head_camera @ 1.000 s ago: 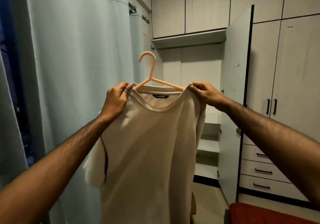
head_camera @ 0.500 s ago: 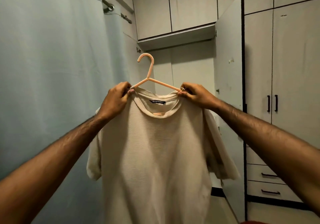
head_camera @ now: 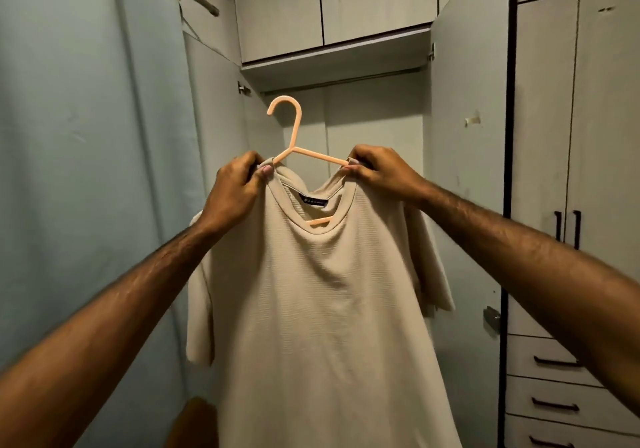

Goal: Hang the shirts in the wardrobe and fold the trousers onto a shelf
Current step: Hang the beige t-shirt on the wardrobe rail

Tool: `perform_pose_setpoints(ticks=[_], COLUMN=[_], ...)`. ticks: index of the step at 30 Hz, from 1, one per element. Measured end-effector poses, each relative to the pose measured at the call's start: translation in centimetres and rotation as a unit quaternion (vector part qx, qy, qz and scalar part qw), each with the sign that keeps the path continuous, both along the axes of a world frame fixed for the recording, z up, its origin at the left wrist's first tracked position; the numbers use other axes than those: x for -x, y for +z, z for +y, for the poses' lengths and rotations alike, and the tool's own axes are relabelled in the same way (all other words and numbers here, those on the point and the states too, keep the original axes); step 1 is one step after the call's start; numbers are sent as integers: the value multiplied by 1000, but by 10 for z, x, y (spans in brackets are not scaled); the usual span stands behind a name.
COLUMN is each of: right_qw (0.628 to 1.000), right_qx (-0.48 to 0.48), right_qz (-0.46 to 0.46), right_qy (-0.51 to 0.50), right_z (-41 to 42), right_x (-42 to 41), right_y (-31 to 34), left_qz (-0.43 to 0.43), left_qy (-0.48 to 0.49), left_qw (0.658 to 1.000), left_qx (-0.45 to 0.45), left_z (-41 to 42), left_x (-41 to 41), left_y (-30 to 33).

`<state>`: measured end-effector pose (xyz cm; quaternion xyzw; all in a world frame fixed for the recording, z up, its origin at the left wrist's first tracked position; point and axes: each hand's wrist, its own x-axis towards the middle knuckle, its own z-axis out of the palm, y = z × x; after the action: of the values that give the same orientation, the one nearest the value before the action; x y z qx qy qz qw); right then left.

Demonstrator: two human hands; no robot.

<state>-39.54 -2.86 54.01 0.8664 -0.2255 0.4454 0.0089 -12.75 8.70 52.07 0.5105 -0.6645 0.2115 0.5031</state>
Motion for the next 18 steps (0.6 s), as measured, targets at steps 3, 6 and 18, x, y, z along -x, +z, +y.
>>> perform_pose_setpoints(ticks=[3, 6, 18], right_qw=[999, 996, 975], right_qx=[-2, 4, -23], right_qz=[-9, -18, -39], right_qy=[-42, -83, -216], right_z=[-46, -77, -166], right_x=[0, 8, 81], right_y=[0, -3, -20], left_qz=[34, 83, -68], left_qy=[-16, -41, -180], left_qw=[999, 996, 977], left_qx=[-9, -10, -93], left_z=[-52, -98, -267], left_x=[-8, -15, 22], left_y=[-1, -8, -26])
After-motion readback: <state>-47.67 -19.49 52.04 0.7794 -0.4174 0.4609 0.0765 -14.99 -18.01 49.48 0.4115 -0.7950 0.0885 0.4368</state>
